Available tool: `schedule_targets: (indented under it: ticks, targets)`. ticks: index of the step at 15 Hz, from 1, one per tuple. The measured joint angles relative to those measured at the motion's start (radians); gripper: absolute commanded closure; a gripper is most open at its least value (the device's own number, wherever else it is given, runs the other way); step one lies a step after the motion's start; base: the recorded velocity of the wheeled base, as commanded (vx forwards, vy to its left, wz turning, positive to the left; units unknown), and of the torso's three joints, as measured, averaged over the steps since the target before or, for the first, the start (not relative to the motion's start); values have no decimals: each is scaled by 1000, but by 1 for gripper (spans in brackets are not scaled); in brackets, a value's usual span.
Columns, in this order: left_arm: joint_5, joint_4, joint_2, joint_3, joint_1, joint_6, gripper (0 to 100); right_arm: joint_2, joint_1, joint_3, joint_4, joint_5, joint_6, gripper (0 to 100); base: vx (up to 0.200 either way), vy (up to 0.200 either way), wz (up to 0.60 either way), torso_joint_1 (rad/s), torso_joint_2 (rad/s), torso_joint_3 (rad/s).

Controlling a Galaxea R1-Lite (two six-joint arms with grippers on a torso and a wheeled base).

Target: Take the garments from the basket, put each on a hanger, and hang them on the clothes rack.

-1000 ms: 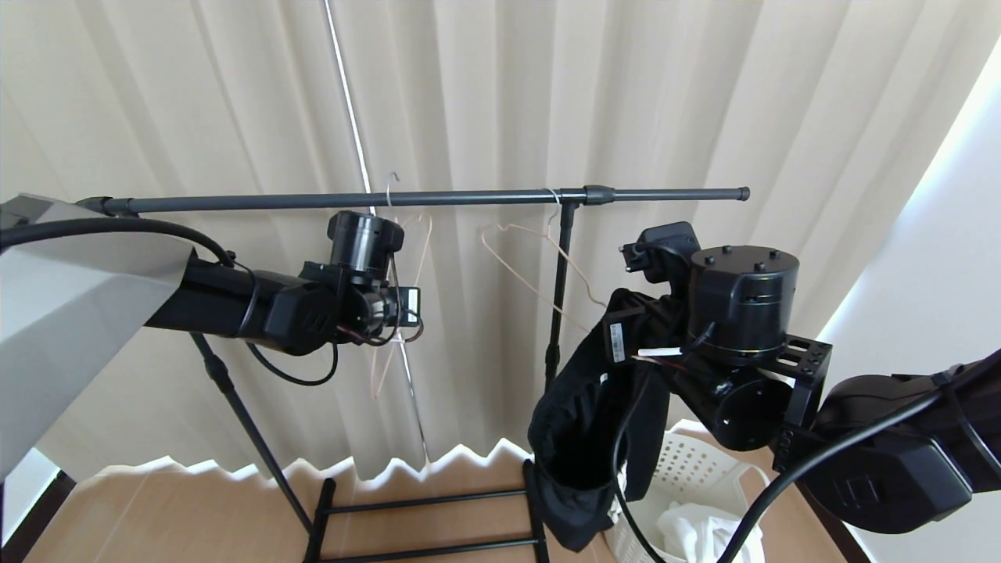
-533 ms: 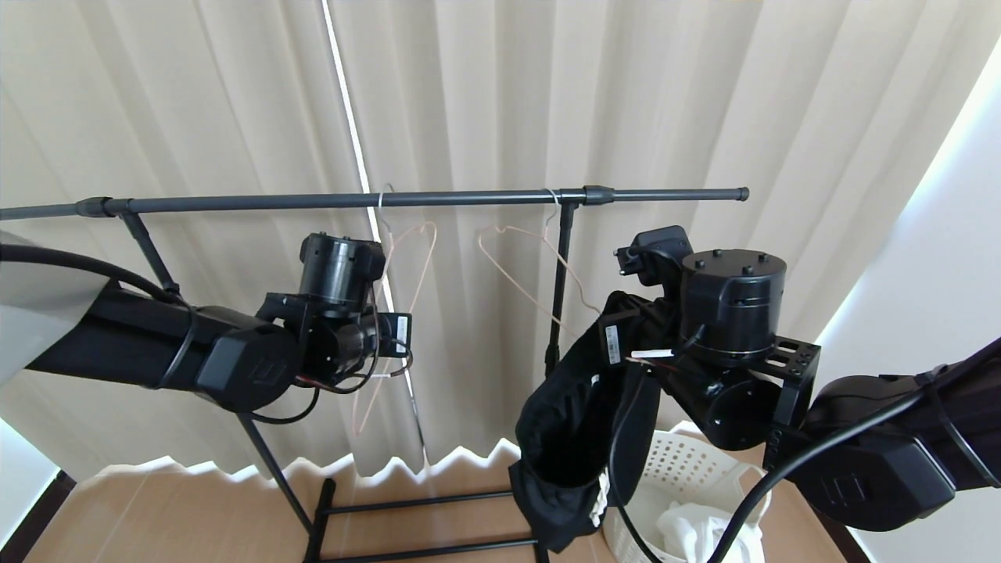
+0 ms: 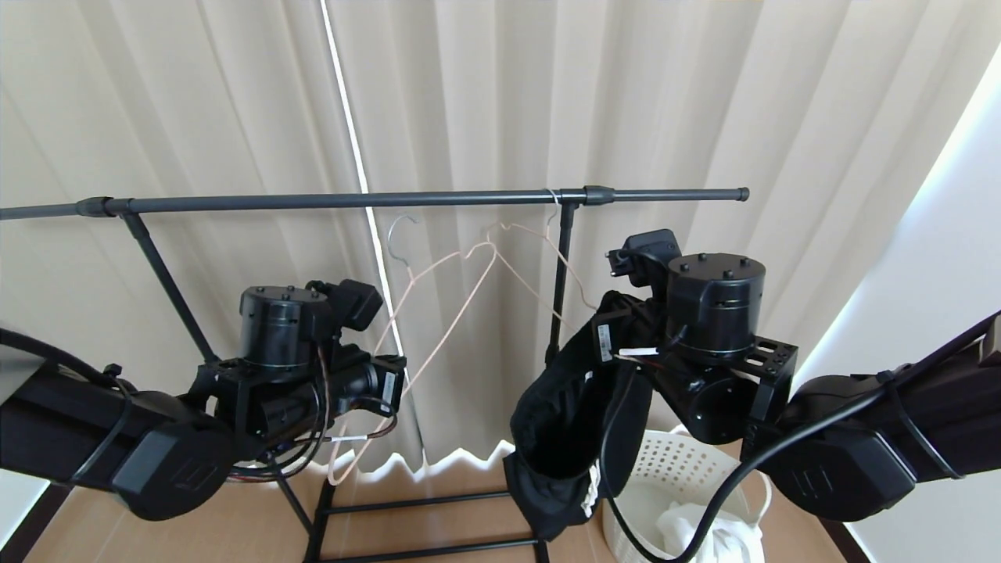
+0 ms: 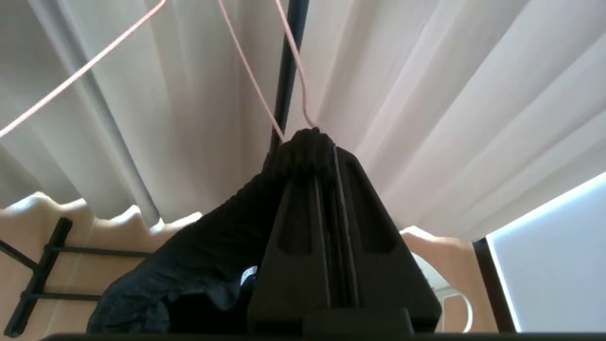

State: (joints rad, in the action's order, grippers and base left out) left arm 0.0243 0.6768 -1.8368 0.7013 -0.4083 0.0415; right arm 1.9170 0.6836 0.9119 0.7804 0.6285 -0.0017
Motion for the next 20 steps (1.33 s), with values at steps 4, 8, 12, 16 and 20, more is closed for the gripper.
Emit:
schedule_targets:
  ticks: [4,8,12,16,20]
  targets:
    - [-138,225,17,-123,38,126,100,22,-39,20,0,1,-1,100,0,0,0,0,0,0]
    - [-271,480,-1,-276,76,250,100,30,-73,35,0,2,-2,100,0,0,0,0,0,0]
    - [-340,551,-15,-372,77,326,100,32,-97,51,1,46,-2,100,0,0,0,0,0,0]
    - [-415,554,-7,-436,80,404,100,32,-113,60,1,49,-3,100,0,0,0,0,0,0]
    - [-423,553,-4,-455,34,440,100,32,-116,64,1,51,-3,100,0,0,0,0,0,0]
